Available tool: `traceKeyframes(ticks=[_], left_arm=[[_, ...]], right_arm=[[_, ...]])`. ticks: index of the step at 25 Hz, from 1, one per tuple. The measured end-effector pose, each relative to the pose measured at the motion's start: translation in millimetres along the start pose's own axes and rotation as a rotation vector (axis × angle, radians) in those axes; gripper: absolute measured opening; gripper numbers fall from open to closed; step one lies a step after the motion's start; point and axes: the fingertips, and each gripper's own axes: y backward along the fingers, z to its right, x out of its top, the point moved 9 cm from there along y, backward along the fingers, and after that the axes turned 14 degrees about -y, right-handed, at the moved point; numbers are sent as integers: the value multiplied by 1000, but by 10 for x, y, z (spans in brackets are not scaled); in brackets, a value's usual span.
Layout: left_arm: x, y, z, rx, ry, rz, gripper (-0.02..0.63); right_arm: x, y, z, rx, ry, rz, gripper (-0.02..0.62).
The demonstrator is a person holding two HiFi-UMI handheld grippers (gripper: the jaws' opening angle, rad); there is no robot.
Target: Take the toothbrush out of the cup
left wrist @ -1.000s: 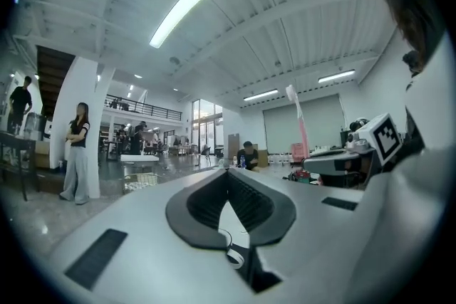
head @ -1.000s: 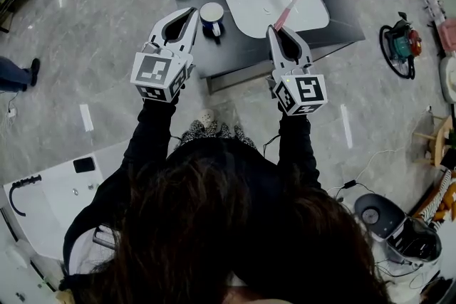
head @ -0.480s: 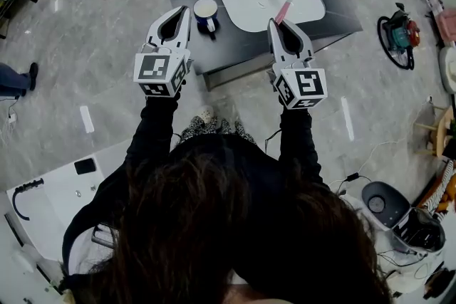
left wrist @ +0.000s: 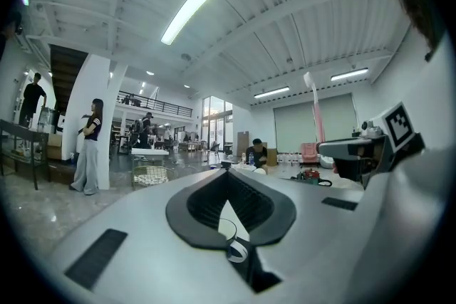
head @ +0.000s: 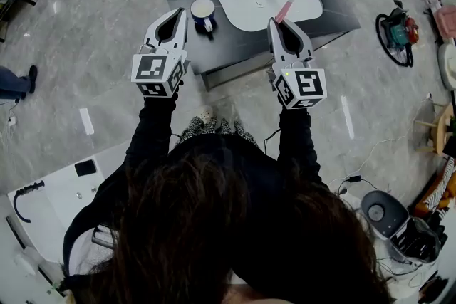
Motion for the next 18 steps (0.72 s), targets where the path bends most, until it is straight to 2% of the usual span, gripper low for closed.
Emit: traceKeyframes(ticks=[18], left_arm=[[-59,-17,-164,26,0,-1,8]], right_arm=[[-23,-85,-29,8,10,8,44]])
